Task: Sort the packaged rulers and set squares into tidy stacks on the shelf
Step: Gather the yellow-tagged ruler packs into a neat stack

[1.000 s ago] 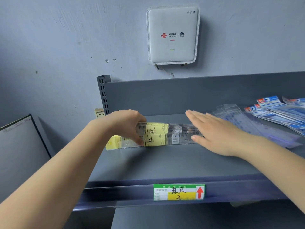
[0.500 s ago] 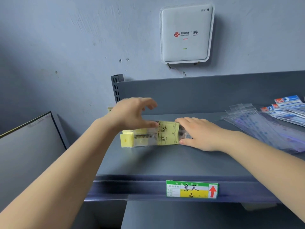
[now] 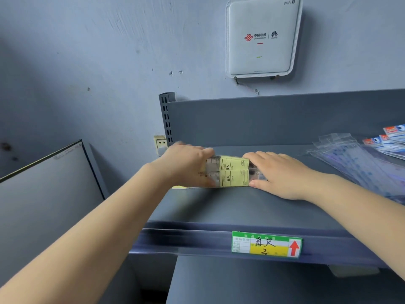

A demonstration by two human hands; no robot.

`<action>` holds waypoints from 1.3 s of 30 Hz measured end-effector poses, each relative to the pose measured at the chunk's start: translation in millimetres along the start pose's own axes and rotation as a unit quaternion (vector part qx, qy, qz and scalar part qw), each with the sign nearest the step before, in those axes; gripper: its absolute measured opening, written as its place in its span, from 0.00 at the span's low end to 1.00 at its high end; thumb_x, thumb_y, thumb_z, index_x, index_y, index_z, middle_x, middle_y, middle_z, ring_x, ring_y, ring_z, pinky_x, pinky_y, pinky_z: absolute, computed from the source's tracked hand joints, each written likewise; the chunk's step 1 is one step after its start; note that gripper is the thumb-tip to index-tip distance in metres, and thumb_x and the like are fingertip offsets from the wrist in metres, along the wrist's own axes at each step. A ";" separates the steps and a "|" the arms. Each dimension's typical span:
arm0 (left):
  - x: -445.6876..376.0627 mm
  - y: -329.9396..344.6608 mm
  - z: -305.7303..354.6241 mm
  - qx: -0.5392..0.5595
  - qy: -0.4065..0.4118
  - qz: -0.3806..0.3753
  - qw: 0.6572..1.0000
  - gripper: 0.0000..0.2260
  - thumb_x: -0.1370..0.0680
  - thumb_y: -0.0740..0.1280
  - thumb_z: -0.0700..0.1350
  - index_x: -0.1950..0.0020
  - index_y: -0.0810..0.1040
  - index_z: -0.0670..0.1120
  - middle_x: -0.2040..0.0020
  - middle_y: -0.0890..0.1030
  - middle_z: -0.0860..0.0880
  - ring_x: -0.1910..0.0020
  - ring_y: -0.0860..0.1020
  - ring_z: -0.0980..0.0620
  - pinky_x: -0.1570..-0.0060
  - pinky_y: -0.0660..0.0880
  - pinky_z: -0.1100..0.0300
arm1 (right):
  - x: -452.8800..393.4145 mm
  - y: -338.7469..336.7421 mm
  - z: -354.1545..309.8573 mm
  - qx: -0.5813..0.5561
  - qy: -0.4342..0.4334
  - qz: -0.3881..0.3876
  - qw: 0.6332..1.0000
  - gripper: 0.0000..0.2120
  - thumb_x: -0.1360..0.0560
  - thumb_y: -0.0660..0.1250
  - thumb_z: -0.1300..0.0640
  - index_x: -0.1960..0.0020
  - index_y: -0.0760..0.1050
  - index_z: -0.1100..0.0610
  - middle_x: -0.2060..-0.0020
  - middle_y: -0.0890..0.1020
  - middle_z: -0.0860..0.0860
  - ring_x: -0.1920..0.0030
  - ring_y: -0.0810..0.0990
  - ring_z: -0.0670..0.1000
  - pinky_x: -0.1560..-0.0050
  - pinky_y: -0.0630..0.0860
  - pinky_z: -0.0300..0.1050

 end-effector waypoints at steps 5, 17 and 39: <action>16.9 -10.2 -44.7 0.283 -0.089 0.065 0.953 0.25 0.33 0.75 0.56 0.39 0.74 0.54 0.42 0.76 0.57 0.42 0.73 0.55 0.43 0.68 0.60 | 1.6 -1.3 0.1 -0.011 -0.004 0.010 1.000 0.23 0.22 0.60 0.46 0.31 0.57 0.49 0.37 0.70 0.45 0.38 0.69 0.50 0.38 0.66 0.47; 39.3 64.3 -58.5 0.638 -0.188 -0.034 0.746 0.28 0.38 0.78 0.34 0.41 0.73 0.41 0.48 0.82 0.44 0.50 0.81 0.47 0.47 0.78 0.57 | -4.3 -1.1 14.2 -0.079 0.019 -0.018 0.997 0.20 0.24 0.63 0.49 0.35 0.61 0.46 0.40 0.74 0.44 0.45 0.73 0.50 0.46 0.72 0.48; 35.7 68.8 -66.1 0.553 -0.314 -0.059 0.769 0.35 0.50 0.82 0.47 0.45 0.79 0.44 0.45 0.80 0.44 0.47 0.80 0.46 0.44 0.77 0.52 | -47.1 -13.9 -29.7 -0.225 -0.005 0.081 0.971 0.09 0.25 0.66 0.49 0.46 0.74 0.49 0.55 0.76 0.43 0.55 0.73 0.47 0.51 0.73 0.46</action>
Point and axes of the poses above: each hand's wrist, its own x-axis away from the middle knuckle, its own y-axis out of the palm, z = x × y, the point moved 8 cm from there along -x, towards the middle knuckle
